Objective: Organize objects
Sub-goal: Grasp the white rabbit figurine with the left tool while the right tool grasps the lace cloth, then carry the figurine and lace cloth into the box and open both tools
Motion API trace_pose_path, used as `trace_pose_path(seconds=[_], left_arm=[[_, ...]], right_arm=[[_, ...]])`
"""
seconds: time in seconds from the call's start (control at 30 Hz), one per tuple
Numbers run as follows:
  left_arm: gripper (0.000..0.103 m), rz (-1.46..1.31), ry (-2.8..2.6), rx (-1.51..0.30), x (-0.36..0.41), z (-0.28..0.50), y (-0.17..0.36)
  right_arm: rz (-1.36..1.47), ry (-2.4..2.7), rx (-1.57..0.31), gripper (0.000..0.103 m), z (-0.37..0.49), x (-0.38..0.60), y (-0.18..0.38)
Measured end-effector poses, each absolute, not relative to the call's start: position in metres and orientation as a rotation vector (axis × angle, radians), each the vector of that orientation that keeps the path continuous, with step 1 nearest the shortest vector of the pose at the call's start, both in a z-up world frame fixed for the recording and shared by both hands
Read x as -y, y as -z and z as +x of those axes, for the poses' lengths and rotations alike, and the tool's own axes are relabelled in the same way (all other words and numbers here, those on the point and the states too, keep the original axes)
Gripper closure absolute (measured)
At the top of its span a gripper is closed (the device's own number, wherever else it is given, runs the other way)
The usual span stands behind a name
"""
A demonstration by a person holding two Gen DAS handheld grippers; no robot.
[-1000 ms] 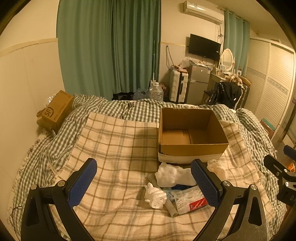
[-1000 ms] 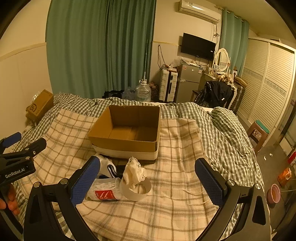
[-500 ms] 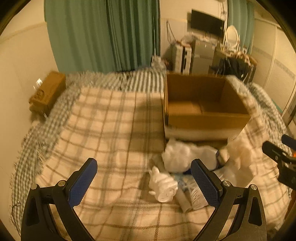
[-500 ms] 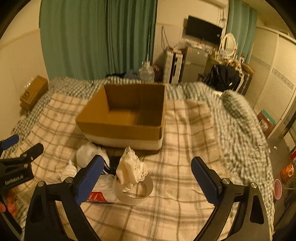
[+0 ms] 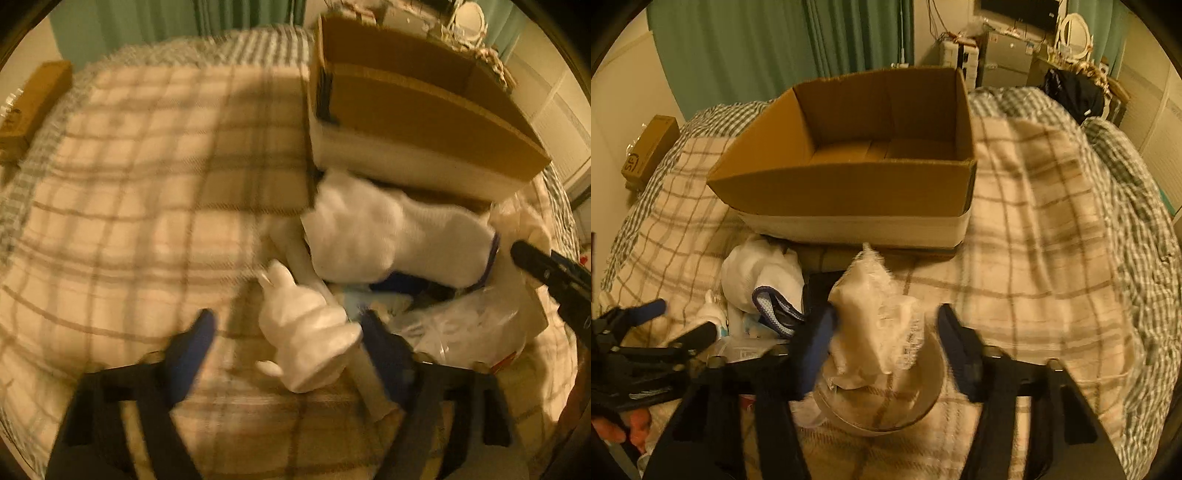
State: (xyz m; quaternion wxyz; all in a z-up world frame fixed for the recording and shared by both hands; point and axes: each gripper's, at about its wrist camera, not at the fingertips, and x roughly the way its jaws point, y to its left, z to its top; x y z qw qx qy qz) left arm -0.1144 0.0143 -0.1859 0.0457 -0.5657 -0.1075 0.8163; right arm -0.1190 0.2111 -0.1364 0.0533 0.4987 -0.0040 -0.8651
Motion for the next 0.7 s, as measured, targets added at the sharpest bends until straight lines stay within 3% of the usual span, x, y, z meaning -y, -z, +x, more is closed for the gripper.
trace_pose_path(seconds=[0.03,0.1,0.2,0.7], left_arm=[[0.043,-1.726,-2.454,0.357,-0.015,-0.115,0.188],[0.045,-1.716,-2.453,0.358,-0.014,-0.114,0.188],[0.045,-1.670,-2.497,0.339,-0.013,-0.107,0.177],[0.045,-1.235,-2.840,0.236,0.008,-0.077,0.053]], right_arm=[[1.518,2.625,0.015,0.068,-0.118,-0.211,0.137],[1.509,2.628,0.007,0.080,-0.118,-0.210,0.136],[1.477,2.653,-0.032,0.084,-0.113,-0.206,0.126],[1.165,2.804,-0.165,0.086,-0.070,-0.187,0.015]])
